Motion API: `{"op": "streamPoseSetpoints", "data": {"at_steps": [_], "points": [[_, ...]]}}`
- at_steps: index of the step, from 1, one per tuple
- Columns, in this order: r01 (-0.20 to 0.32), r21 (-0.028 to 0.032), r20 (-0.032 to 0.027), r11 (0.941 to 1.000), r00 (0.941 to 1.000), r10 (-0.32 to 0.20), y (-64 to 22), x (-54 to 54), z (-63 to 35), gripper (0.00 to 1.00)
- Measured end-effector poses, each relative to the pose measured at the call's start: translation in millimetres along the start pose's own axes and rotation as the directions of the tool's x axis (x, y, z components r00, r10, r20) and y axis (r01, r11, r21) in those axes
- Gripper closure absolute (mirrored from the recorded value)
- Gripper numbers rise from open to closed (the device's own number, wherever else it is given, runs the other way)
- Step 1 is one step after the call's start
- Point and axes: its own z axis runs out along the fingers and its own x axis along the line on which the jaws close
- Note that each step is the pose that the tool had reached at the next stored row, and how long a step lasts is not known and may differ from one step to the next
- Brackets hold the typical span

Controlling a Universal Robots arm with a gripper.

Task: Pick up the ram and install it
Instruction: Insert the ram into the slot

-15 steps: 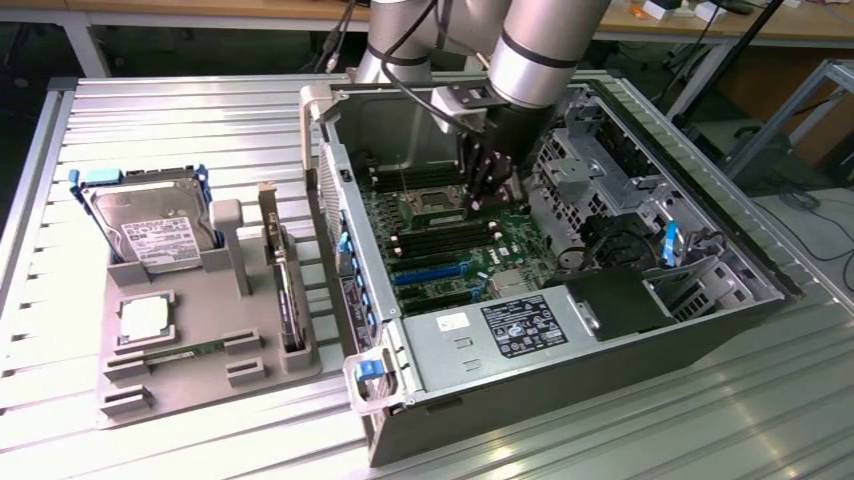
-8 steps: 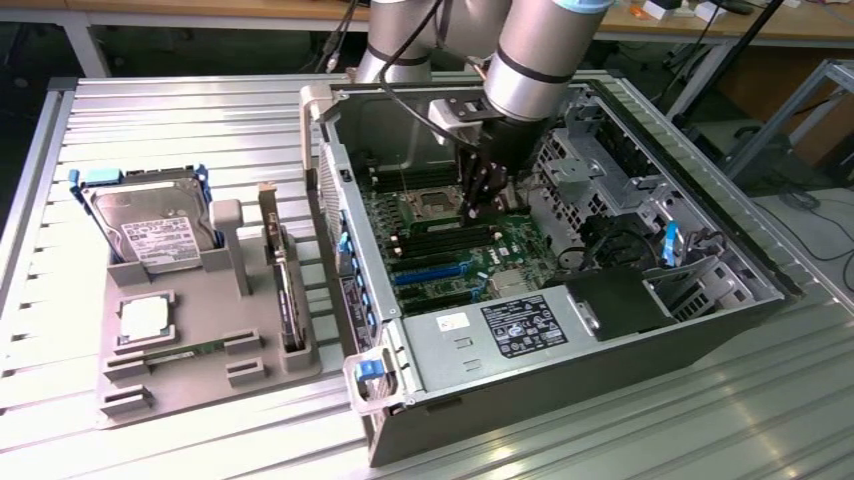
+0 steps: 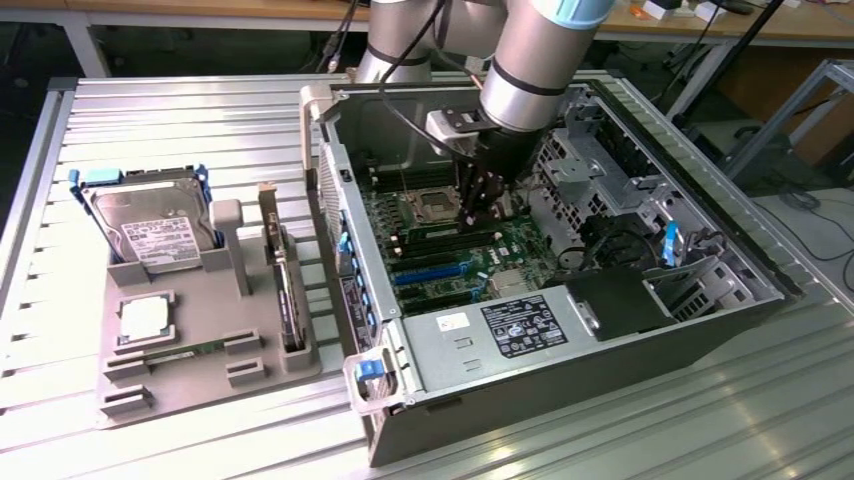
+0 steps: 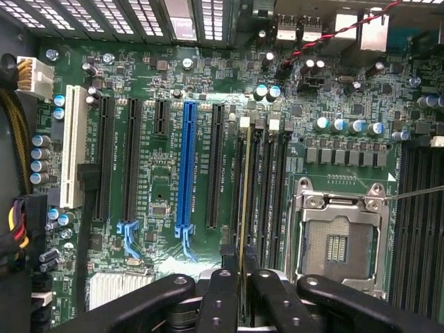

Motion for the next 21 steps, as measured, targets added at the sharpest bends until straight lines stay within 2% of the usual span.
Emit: {"op": "streamPoseSetpoints", "data": {"at_steps": [7, 11, 21], "points": [[0.0, 0.0001, -0.0002, 1.0, 1.0, 0.0, -0.5, -0.4, 11.1, 0.87], [0.0, 0.0, -0.0002, 1.0, 1.0, 0.0, -0.7, -2.4, 11.4, 0.87], [-0.006, 0.0, 0.0001, 1.0, 1.0, 0.006, -0.5, 1.9, 11.9, 0.87]]}}
